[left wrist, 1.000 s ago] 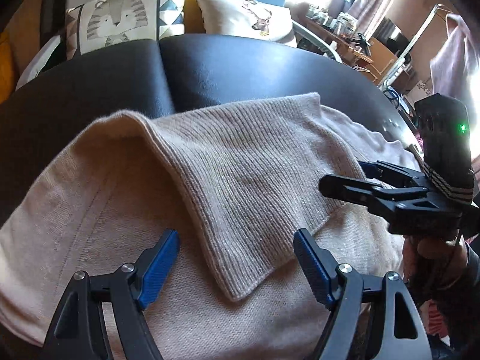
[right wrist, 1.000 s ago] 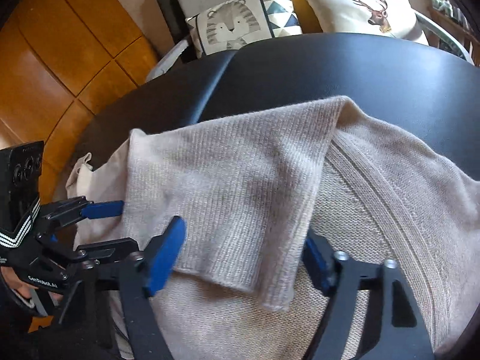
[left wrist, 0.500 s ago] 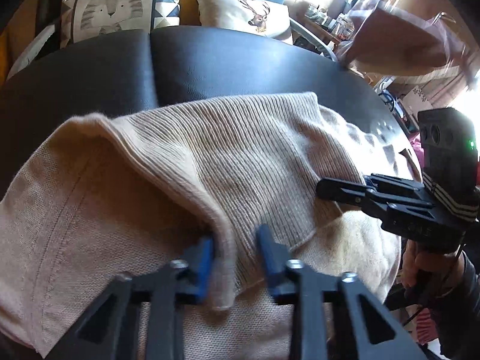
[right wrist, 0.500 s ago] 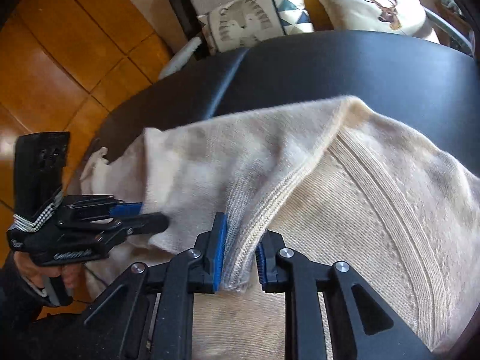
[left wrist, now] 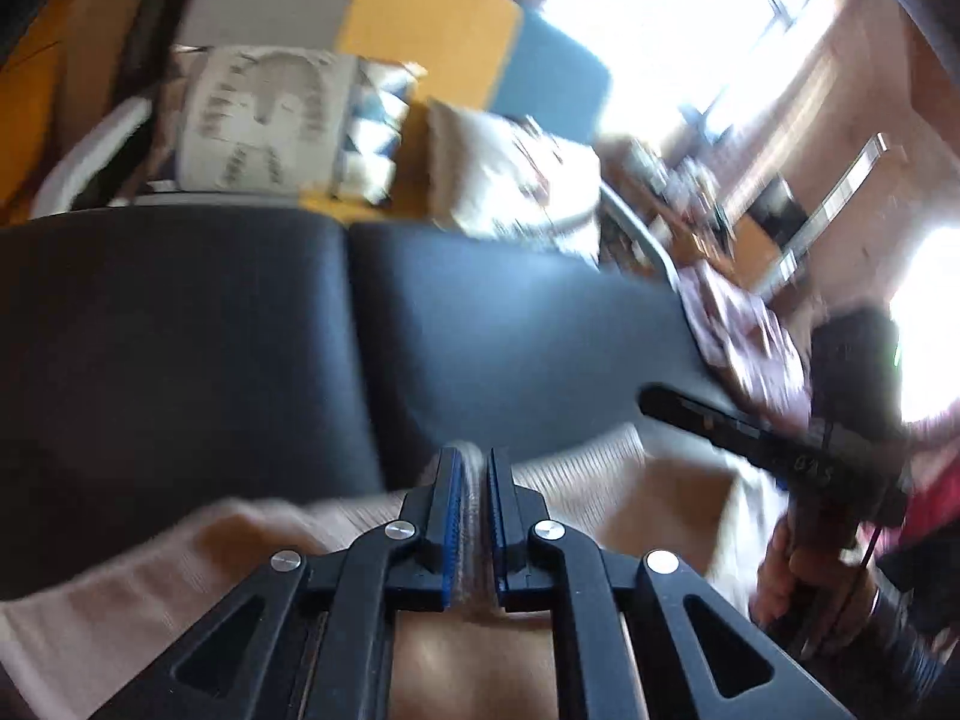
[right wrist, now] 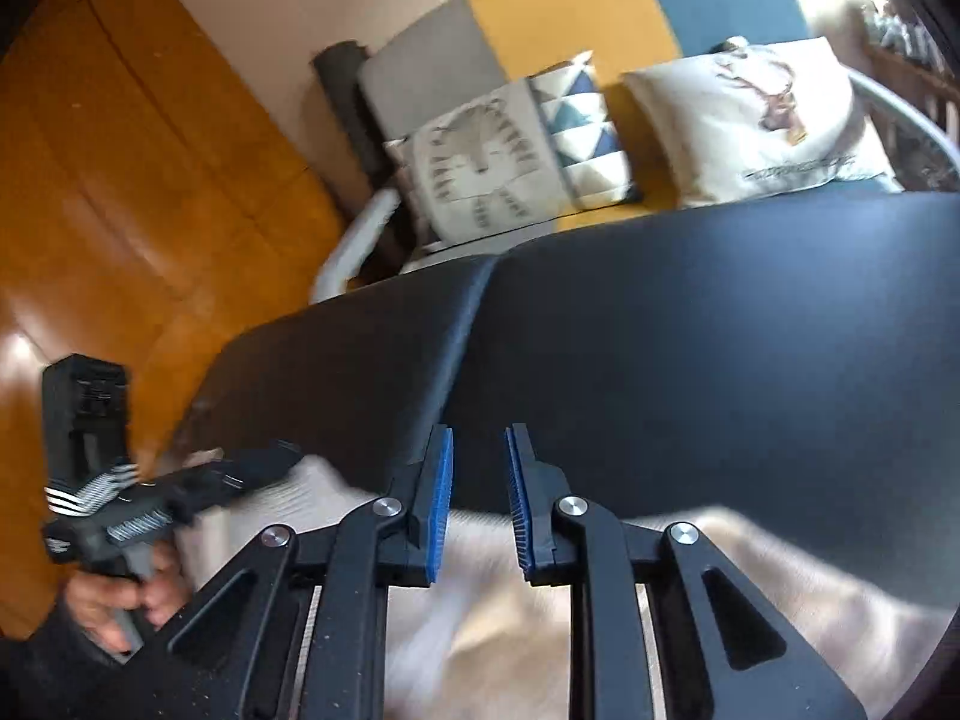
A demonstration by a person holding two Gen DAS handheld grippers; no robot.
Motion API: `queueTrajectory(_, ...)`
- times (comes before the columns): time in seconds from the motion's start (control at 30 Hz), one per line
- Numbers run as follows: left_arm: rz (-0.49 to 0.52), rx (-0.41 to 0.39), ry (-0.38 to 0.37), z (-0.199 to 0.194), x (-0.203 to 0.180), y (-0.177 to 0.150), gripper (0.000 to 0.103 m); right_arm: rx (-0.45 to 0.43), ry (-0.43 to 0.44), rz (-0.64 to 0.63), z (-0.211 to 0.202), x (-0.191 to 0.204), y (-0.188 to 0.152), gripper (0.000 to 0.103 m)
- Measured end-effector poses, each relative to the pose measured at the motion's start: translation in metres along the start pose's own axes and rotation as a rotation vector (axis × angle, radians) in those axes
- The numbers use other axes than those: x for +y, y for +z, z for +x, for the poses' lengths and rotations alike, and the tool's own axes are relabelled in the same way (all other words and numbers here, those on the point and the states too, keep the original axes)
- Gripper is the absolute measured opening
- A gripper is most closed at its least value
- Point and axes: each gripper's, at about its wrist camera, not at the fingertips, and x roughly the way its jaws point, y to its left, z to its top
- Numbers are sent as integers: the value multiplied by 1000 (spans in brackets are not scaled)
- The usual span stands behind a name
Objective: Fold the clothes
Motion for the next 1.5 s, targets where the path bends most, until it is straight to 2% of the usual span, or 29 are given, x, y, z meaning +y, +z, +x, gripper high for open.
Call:
queueTrajectory(0.07,-45,-13,52,0,21,6,8,4,-37,-4,8,-5,4,20)
queueTrajectory(0.13,-53,10,80,5,32,4,8,-1,-55,-18,6,-6,2,22)
queueTrajectory(0.17,-49,22,80,4,36,-1,8,-10,-63,-32,1,-5,0,25)
queueTrajectory(0.23,-28,51,75,1,40,-11,9,-20,-127,-85,-17,-9,-8,38)
queueTrajectory(0.27,-8,66,75,-3,40,-16,9,-22,-162,-108,-25,-11,-13,39)
queueTrajectory(0.33,42,106,85,-8,36,-29,10,18,-279,-148,-40,-24,-29,40)
queueTrajectory(0.4,88,154,80,-17,29,-45,11,61,-355,-188,-51,-34,-46,40)
queueTrajectory(0.47,139,203,77,-24,22,-61,12,119,-400,-225,-56,-41,-64,40)
queueTrajectory(0.53,202,257,95,-25,14,-76,13,168,-404,-279,-56,-39,-81,40)
queueTrajectory(0.6,269,311,138,-20,7,-89,14,194,-391,-334,-53,-31,-93,40)
queueTrajectory(0.67,308,362,191,-10,5,-99,14,227,-319,-354,-46,-21,-99,40)
queueTrajectory(0.7,318,377,192,-7,3,-101,14,244,-283,-363,-42,-16,-102,40)
queueTrajectory(0.8,335,398,153,-1,-6,-102,20,251,-192,-349,-37,-6,-101,40)
queueTrajectory(0.93,357,427,99,7,-18,-103,21,270,-71,-284,-28,-2,-91,43)
queueTrajectory(1.03,319,460,-4,16,-22,-102,21,272,28,-213,-24,-6,-82,44)
queueTrajectory(1.1,246,468,-101,23,-19,-97,21,279,97,-182,-19,-6,-76,44)
queueTrajectory(1.17,167,449,-200,29,-14,-89,21,294,154,-164,-7,-8,-64,45)
queueTrajectory(1.23,122,417,-230,35,-9,-82,21,285,178,-138,3,-11,-54,45)
queueTrajectory(1.3,87,370,-238,38,-3,-76,21,261,198,-106,10,-15,-43,45)
queueTrajectory(1.4,8,280,-228,41,10,-55,21,166,197,-50,14,-23,-15,45)
queueTrajectory(1.5,-87,179,-202,45,27,-30,21,54,123,20,13,-38,6,45)
